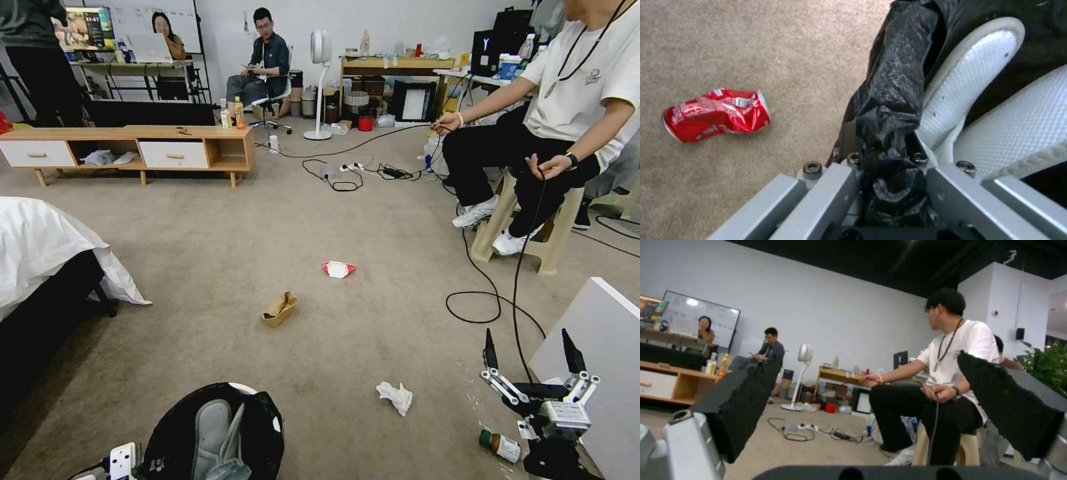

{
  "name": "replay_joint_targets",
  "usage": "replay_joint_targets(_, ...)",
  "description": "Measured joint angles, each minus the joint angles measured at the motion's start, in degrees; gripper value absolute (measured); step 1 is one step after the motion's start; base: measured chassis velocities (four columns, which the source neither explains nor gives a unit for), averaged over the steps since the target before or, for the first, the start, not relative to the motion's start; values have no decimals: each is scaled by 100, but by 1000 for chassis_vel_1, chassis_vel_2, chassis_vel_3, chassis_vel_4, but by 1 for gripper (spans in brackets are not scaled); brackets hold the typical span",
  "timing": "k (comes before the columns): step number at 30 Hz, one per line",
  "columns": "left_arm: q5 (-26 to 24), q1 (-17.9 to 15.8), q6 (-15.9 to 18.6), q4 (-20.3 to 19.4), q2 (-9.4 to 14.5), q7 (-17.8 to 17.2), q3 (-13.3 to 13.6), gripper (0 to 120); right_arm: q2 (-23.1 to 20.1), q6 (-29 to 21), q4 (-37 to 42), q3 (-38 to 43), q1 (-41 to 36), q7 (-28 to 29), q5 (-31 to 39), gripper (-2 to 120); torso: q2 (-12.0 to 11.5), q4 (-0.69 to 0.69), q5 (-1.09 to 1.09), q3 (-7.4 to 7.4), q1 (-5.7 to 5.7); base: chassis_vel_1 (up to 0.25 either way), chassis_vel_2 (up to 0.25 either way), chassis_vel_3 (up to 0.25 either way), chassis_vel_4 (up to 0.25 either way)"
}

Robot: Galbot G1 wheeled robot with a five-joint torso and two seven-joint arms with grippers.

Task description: Pick up the trash bin and place the garbage on the floor into it.

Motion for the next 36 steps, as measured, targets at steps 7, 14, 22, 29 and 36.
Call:
replay_joint_targets(7, -1, -12, 5, 4, 4, 7, -20, 2, -2, -8, -3, 1, 10, 1, 5, 100, 0, -1, -2, 0, 0, 0, 0, 0, 0)
replay_joint_targets(14, -23, -33, 15, 3, 10, 8, -35, 2, -7, -15, -4, -10, 12, -3, 5, 100, 0, -1, -2, 0, 0, 0, 0, 0, 0)
replay_joint_targets(22, -61, -59, 33, -9, 10, 6, -56, 2, -31, -75, 5, -11, 19, -7, 5, 100, 0, -1, -3, 1, 0, 0, 0, 0, 0)
replay_joint_targets(29, -123, -125, 30, -43, 35, -5, -116, 2, -378, -1169, 200, -206, 37, 280, 463, 100, 0, -1, -2, 1, 0, 0, 0, 0, 0)
replay_joint_targets(36, -129, -143, 24, -66, 34, -11, -130, 2, -942, -2529, 568, -537, 11, 742, 1127, 100, 0, -1, -1, 1, 0, 0, 0, 0, 0)
